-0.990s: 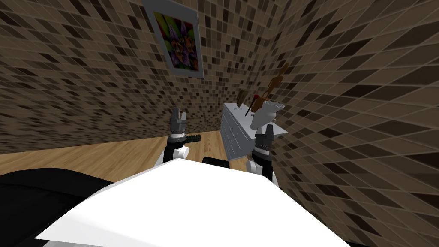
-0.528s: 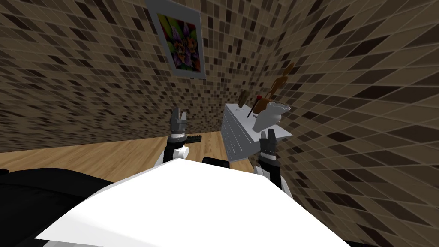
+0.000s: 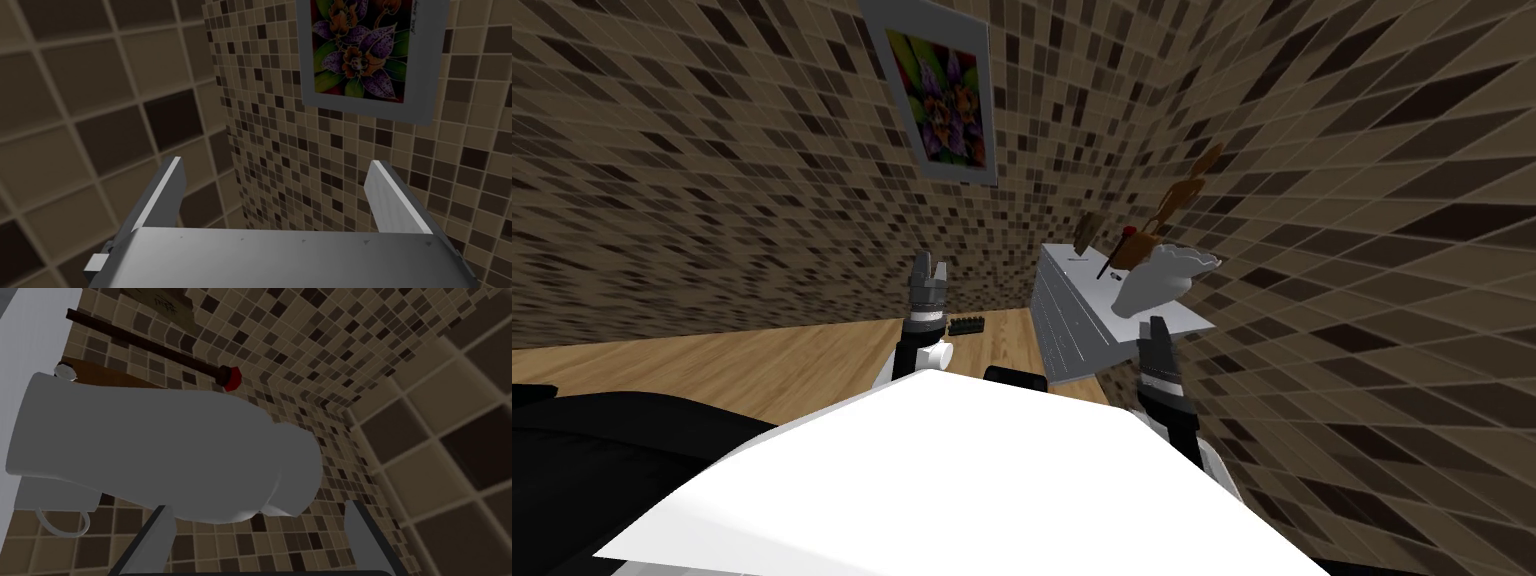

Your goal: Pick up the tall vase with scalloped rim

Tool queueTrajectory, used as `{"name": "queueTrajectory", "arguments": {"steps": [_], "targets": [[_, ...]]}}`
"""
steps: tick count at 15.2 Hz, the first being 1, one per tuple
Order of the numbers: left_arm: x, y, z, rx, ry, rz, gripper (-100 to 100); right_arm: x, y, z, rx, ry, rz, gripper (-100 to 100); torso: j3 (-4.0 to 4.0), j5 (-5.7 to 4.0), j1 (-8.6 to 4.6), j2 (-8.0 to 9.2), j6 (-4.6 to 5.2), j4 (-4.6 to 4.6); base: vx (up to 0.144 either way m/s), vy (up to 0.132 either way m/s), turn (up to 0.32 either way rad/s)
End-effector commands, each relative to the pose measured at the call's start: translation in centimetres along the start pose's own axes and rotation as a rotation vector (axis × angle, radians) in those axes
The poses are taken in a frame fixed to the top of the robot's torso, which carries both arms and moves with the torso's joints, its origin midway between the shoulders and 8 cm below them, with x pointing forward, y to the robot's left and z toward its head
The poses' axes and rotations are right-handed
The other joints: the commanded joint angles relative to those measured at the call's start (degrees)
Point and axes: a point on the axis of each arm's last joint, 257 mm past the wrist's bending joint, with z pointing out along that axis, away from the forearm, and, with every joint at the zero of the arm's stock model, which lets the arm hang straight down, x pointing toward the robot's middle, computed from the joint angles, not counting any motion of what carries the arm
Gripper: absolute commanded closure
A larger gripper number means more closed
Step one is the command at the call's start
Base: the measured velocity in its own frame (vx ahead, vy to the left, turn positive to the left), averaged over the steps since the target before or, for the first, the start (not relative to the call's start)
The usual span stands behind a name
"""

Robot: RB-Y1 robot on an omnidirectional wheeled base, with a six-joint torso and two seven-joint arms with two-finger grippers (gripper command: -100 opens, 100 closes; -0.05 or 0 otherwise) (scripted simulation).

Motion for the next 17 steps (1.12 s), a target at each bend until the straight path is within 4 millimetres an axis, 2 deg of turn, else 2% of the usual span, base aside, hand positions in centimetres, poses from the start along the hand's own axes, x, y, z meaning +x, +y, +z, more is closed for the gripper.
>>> {"name": "queueTrajectory", "arguments": {"steps": [1, 2, 3, 5, 6, 7, 8, 10, 11, 13, 14, 16, 17], "targets": [[0.0, 0.0, 0.0, 0.0, 0.0, 0.0, 0, -1.5, -1.5, -1.4, 0.037, 0.013, -0.059, -100, 0.0, 0.0, 0.0, 0.0, 0.0, 0.0, 0.055, 0.029, 0.058], [0.0, 0.0, 0.0, 0.0, 0.0, 0.0, 0, -2.1, -1.6, -1.4, 0.039, 0.007, -0.074, -100, 0.02, 0.0, -0.01, 0.02, 0.0, 0.01, 0.058, 0.034, 0.056], [0.0, 0.0, 0.0, 0.0, 0.0, 0.0, 0, -3.0, -2.7, -2.8, 0.071, 0.023, -0.114, -100, 0.02, -0.01, 0.0, 0.04, 0.0, 0.01, 0.068, 0.05, 0.073], [0.0, 0.0, 0.0, 0.0, 0.0, 0.0, 0, -3.9, -2.7, -2.8, 0.073, 0.015, -0.134, -100, 0.01, 0.01, 0.06, 0.01, 0.01, 0.0, 0.06, 0.042, 0.029], [0.0, 0.0, 0.0, 0.0, 0.0, 0.0, 0, -5.1, -3.7, -4.3, 0.108, 0.03, -0.182, -100, 0.03, 0.01, 0.04, 0.05, 0.0, 0.01, 0.059, 0.04, 0.06], [0.0, 0.0, 0.0, 0.0, 0.0, 0.0, 0, -5.8, -3.7, -4.3, 0.109, 0.024, -0.197, -100, 0.03, 0.01, 0.05, 0.05, 0.01, 0.01, 0.066, 0.043, 0.057], [0.0, 0.0, 0.0, 0.0, 0.0, 0.0, 0, -6.5, -4.7, -5.9, 0.145, 0.047, -0.23, -100, 0.03, 0.01, 0.05, 0.04, 0.0, 0.01, 0.083, 0.053, 0.07], [0.0, 0.0, 0.0, 0.0, 0.0, 0.0, 0, -7.8, -4.6, -5.9, 0.147, 0.034, -0.262, -100, 0.0, 0.02, 0.08, -0.01, 0.0, 0.0, 0.066, 0.04, 0.044], [0.0, 0.0, 0.0, 0.0, 0.0, 0.0, 0, -8.8, -5.4, -7.6, 0.184, 0.057, -0.298, -100, 0.02, 0.01, 0.04, 0.02, 0.0, 0.01, 0.071, 0.041, 0.057], [0.0, 0.0, 0.0, 0.0, 0.0, 0.0, 0, -10.0, -5.2, -7.6, 0.185, 0.046, -0.328, -100, 0.01, 0.02, 0.06, 0.01, 0.0, 0.0, 0.065, 0.038, 0.036], [0.0, 0.0, 0.0, 0.0, 0.0, 0.0, 0, -11.2, -5.9, -9.3, 0.224, 0.068, -0.37, -100, 0.02, 0.01, 0.04, 0.04, 0.0, 0.01, 0.056, 0.031, 0.071], [0.0, 0.0, 0.0, 0.0, 0.0, 0.0, 0, -12.2, -5.6, -9.3, 0.225, 0.059, -0.395, -100, 0.03, 0.01, 0.02, 0.04, 0.0, 0.01, 0.061, 0.032, 0.046], [0.0, 0.0, 0.0, 0.0, 0.0, 0.0, 0, -13.6, -6.1, -11.1, 0.263, 0.083, -0.438, -100, 0.03, 0.0, 0.03, 0.05, 0.0, 0.01, 0.062, 0.04, 0.066]]}}
